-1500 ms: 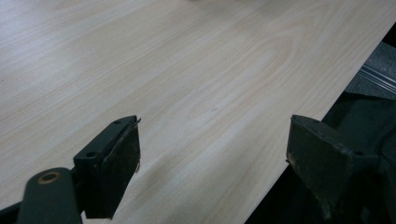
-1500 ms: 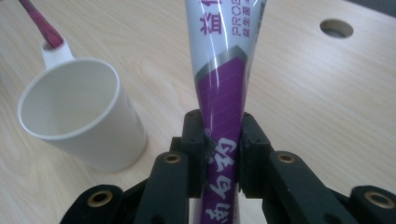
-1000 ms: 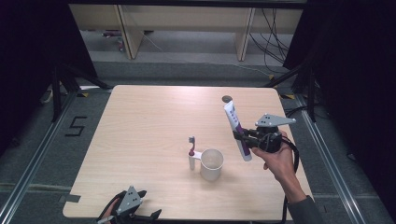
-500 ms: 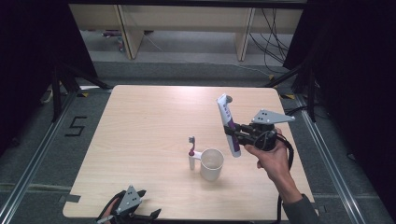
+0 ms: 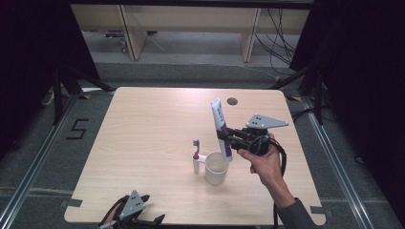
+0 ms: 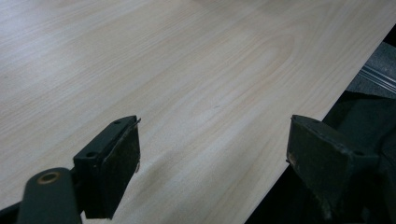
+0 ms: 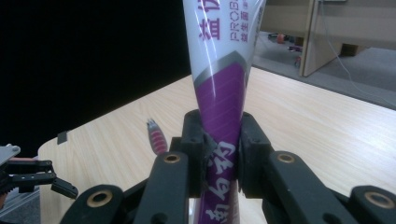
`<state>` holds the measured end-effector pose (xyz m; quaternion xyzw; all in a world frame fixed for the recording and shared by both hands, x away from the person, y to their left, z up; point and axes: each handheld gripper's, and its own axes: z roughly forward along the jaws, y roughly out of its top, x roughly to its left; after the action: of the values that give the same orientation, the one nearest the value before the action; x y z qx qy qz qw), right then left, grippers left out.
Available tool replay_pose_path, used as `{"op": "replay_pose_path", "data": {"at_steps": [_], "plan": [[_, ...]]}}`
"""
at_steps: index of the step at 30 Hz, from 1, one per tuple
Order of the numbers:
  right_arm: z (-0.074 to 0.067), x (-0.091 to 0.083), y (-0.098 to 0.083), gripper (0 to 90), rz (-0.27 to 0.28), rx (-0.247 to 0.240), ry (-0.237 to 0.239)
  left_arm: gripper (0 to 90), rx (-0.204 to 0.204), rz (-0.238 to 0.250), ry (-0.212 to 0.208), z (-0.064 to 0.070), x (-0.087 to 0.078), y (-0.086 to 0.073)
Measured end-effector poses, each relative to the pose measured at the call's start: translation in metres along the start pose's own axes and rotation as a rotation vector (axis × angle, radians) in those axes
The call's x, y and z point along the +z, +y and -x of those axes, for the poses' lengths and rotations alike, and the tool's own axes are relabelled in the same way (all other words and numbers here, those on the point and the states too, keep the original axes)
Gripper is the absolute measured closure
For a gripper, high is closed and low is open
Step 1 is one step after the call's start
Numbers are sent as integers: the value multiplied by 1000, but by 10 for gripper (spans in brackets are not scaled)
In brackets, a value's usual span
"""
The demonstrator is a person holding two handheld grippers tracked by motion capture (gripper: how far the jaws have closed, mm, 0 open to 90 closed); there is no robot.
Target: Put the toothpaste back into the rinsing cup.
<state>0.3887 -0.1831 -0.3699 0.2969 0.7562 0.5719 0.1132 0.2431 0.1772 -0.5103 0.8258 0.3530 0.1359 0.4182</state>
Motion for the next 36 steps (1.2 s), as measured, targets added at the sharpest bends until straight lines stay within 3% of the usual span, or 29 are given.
{"op": "replay_pose_path", "data": {"at_steps": [1,4,5,7,8,9,10,13,16,18,24,30,35,36], "plan": [[-1,3,-1,765,3,-11,0,171,16,-20,7,-1,-1,0],[-4,9,-5,764,-10,-1,15,171,-12,2,0,1,0,-1],[-4,10,-5,765,-7,-4,16,171,7,-8,3,0,-1,0],[-6,14,-9,765,-14,26,27,171,-12,0,1,1,0,0],[-5,16,-10,764,-10,18,30,171,12,-23,2,0,-2,0],[-5,17,-11,764,-20,10,30,171,-2,-10,3,1,-1,0],[-4,18,-13,764,-6,0,23,171,10,-10,2,0,-2,0],[-4,20,-17,764,-13,18,35,171,12,-20,2,0,-2,0],[-3,22,-21,764,-19,3,28,171,10,-6,6,0,-2,0],[-4,23,-25,764,-26,31,32,171,12,-17,6,0,-2,0],[-2,26,-35,763,-39,6,29,171,16,-10,8,0,-2,0],[-3,28,-44,763,-51,27,32,171,14,-4,1,0,-2,0],[-2,31,-54,762,-58,28,38,171,-10,6,6,1,-2,0],[-2,31,-54,762,-58,28,38,171,3,-4,13,0,-3,0]]}}
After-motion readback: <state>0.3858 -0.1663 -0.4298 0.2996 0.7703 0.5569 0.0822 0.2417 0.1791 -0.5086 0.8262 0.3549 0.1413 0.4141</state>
